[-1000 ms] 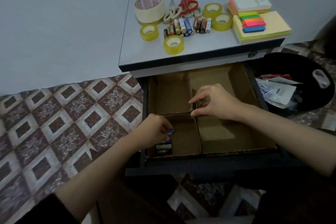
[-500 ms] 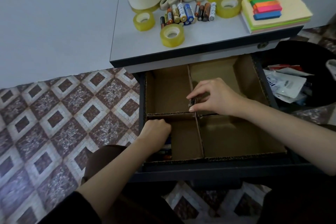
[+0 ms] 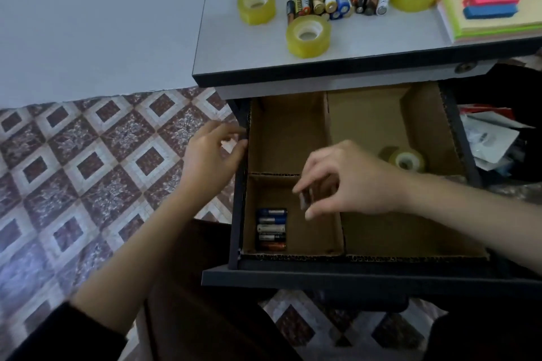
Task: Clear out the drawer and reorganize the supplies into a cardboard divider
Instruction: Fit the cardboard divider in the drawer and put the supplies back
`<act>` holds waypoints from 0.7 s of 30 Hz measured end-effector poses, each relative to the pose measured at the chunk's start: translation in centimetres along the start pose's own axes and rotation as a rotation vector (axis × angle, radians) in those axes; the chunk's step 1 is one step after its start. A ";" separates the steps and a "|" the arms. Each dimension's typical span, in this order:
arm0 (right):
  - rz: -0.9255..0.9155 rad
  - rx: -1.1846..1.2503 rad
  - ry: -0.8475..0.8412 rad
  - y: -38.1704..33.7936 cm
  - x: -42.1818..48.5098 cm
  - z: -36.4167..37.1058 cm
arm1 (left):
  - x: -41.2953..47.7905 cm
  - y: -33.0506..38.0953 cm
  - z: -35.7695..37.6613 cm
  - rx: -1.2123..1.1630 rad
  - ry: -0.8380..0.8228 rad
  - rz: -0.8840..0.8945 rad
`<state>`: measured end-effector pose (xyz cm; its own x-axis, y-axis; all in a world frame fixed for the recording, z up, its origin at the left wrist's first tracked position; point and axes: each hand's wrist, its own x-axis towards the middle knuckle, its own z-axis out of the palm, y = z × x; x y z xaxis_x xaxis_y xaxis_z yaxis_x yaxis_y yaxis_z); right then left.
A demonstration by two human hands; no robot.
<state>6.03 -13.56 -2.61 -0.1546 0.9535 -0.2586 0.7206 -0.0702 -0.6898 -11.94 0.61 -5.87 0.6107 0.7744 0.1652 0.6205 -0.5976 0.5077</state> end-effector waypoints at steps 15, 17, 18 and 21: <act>0.281 -0.247 0.052 -1.6 5.6 8.2 | 1.4 -1.6 5.3 -0.139 -0.052 -0.100; 0.290 -0.242 0.065 -1.6 6.2 8.7 | 1.4 -1.7 5.3 -0.162 -0.046 -0.100; 0.306 -0.237 0.055 -1.5 6.4 8.9 | 1.4 -1.8 5.4 -0.168 -0.041 -0.096; 0.333 -0.236 -0.010 -0.9 6.6 9.3 | 1.3 -1.9 5.3 -0.176 -0.035 -0.082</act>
<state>-1.91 -9.93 -9.99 0.1074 0.8872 -0.4487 0.8676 -0.3040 -0.3934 -9.65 1.64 -11.10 0.5803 0.8095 0.0894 0.5753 -0.4851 0.6586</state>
